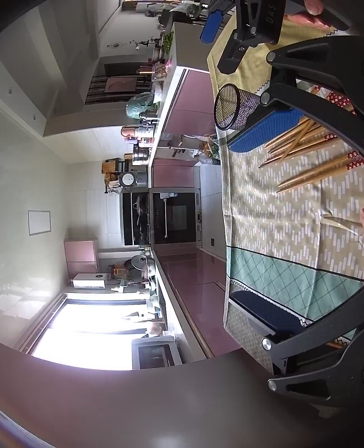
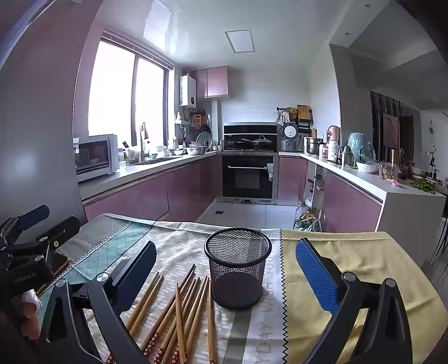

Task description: Organize utensils

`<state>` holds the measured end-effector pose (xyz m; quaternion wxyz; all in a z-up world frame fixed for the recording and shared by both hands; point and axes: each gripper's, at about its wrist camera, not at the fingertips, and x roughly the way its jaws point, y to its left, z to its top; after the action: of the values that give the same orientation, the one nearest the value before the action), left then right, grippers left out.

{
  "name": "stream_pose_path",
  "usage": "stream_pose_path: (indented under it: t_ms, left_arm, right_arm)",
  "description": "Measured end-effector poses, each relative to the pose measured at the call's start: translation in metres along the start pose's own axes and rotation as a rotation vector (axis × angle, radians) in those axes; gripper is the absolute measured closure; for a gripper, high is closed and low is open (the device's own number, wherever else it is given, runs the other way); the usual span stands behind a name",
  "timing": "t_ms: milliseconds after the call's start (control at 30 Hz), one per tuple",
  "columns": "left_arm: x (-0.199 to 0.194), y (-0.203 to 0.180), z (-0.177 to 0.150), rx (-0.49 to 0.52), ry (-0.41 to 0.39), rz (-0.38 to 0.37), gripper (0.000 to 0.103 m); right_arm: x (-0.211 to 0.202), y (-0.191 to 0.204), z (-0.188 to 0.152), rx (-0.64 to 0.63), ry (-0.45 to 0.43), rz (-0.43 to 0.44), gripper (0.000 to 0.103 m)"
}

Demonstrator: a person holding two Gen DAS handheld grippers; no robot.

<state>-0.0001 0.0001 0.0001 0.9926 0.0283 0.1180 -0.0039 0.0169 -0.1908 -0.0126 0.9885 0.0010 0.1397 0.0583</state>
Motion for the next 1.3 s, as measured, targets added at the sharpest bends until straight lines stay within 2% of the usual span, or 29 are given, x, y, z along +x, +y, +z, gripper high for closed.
stream_pose_path:
  t_ms: [1300]
  left_arm:
    - [-0.0057, 0.0007, 0.005, -0.007, -0.028, -0.004, 0.006]
  right_arm:
    - [-0.0061, -0.0031, 0.0033, 0.013, -0.023, 0.015, 0.007]
